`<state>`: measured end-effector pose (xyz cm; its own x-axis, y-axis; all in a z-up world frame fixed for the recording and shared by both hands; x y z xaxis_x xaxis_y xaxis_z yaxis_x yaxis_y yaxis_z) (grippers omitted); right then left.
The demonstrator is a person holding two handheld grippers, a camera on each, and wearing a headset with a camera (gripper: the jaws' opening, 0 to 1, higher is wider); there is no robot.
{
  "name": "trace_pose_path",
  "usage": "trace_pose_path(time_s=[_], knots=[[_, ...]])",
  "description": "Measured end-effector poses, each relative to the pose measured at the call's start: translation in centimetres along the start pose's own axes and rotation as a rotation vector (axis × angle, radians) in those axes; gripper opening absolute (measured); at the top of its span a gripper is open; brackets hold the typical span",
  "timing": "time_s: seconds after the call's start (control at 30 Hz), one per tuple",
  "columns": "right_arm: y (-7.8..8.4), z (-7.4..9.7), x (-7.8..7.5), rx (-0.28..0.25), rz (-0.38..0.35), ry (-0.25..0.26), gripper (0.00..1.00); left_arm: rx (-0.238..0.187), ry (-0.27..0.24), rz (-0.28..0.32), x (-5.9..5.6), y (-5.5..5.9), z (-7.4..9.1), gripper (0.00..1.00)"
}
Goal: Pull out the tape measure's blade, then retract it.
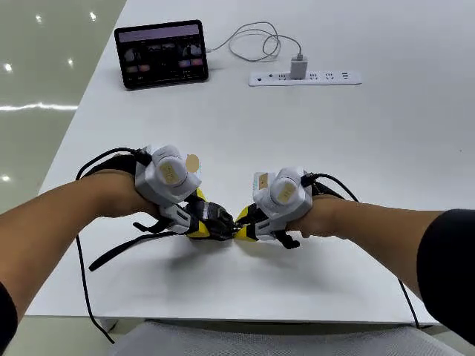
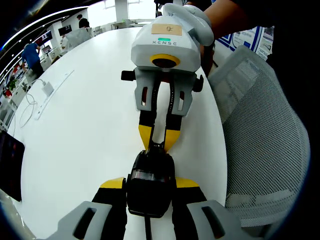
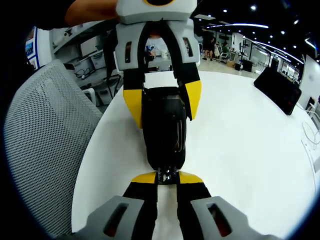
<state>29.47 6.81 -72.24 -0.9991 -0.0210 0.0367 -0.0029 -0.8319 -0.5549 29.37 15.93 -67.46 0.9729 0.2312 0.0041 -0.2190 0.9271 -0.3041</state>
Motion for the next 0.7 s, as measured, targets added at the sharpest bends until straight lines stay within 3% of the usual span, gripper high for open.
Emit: trace_pose_path(time_s=[0.33,0.7], knots=[[0.78,0.54,0.0,0.011,-0.006,0.002,0.09,-0.004,-0.002,0.006,0.0,-0.08,-0.04,0.3],[0.44,0.26,0.15,0.017,0.018,0.011,0.12,-0.01,-0.002,0.009,-0.07,-0.15,0.0,0.3]])
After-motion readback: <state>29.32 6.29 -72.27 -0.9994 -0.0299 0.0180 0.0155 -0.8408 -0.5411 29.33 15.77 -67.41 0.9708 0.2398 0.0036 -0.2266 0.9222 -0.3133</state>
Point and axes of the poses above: the centre of the closed fingertips' face, and the gripper's own axes: z roughly backward along the fingers, x roughly to its left, y roughly out of its underside, the point moved 5 cm from there along z, roughly backward along the fingers, and after that the axes turned 12 degrees about x, right-handed, at the moved point
